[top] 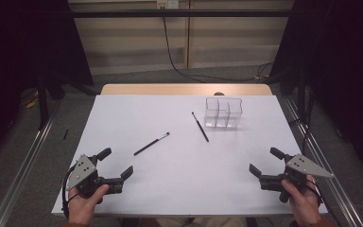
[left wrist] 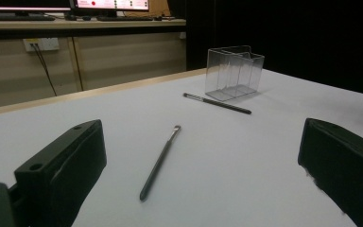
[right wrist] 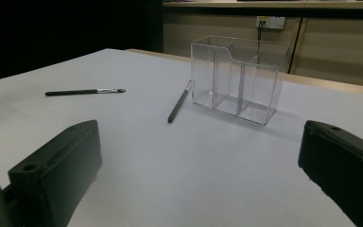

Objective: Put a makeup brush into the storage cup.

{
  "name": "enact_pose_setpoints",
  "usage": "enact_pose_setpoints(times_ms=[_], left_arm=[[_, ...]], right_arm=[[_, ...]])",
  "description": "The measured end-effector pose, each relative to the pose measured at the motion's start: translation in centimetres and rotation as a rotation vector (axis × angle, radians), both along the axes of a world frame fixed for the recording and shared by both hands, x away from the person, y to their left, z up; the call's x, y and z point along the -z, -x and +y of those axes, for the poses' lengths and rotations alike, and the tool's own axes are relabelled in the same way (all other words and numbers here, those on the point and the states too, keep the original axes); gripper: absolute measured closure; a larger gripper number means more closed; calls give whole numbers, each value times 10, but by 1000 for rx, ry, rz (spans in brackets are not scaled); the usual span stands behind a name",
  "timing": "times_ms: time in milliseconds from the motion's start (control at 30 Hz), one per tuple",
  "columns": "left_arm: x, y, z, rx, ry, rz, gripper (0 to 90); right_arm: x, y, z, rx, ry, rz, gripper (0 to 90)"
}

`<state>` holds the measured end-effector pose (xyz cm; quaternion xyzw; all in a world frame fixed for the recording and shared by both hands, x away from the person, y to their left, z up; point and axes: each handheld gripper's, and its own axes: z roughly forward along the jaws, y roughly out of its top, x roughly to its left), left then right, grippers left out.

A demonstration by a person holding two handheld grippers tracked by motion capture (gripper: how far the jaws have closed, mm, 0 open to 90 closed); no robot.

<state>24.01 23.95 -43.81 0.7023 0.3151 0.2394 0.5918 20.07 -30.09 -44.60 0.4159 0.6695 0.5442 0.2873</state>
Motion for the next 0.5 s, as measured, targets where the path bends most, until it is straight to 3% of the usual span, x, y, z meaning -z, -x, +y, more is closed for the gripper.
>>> enact_pose_setpoints(times_ms=[500], left_arm=[[1, -6, -3, 18, -18, 24, 15]], right_arm=[[3, 1, -3, -3, -18, 19, 0]])
